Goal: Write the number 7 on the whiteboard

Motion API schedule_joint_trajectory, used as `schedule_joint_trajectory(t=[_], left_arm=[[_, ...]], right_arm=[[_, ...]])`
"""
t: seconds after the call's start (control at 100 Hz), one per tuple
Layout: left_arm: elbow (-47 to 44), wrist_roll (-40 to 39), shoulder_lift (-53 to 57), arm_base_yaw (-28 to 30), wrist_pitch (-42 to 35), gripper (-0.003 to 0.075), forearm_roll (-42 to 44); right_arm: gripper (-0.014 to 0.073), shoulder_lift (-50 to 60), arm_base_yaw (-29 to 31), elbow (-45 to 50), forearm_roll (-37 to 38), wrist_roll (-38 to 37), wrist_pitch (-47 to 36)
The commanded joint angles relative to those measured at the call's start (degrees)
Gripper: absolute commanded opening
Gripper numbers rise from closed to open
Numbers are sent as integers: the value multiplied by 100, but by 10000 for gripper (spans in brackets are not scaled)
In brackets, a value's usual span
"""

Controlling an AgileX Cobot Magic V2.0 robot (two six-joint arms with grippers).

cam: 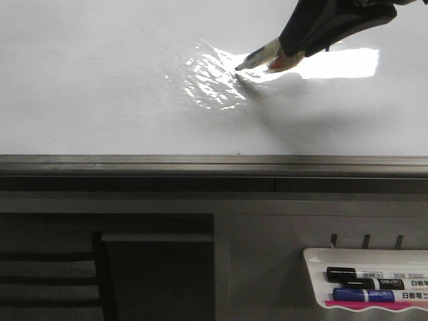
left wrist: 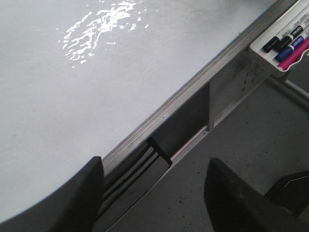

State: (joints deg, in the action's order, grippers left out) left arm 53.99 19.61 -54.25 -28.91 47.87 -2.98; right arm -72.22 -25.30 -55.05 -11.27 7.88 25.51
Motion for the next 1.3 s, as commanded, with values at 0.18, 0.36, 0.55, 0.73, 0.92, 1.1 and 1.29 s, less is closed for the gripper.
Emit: schedule_joint_trajectory(t=[0.18, 0.36, 0.55, 0.73, 0.92, 1.1, 1.29], left_arm=[[134, -73, 42, 15, -387, 421, -8], [134, -73, 42, 15, -387, 421, -14], [134, -62, 42, 15, -419, 421, 0], [134, -54, 42, 15, -576, 421, -48], [134, 60, 31, -58, -834, 421, -71], [302, 976, -312, -720, -689, 421, -482], [535, 1797, -1018, -1670, -837, 421, -481]], right_arm=[[-53, 268, 828, -209, 78, 28, 296], [-53, 269, 1007, -209, 87, 64, 448], [-53, 269, 851, -100, -92, 64, 755], [-53, 269, 217, 547, -134, 64, 615], [-53, 352, 126, 402, -134, 103, 575], [-53, 826, -425, -56, -134, 1299, 1047], [-53, 1181, -1088, -367, -134, 3077, 1333]])
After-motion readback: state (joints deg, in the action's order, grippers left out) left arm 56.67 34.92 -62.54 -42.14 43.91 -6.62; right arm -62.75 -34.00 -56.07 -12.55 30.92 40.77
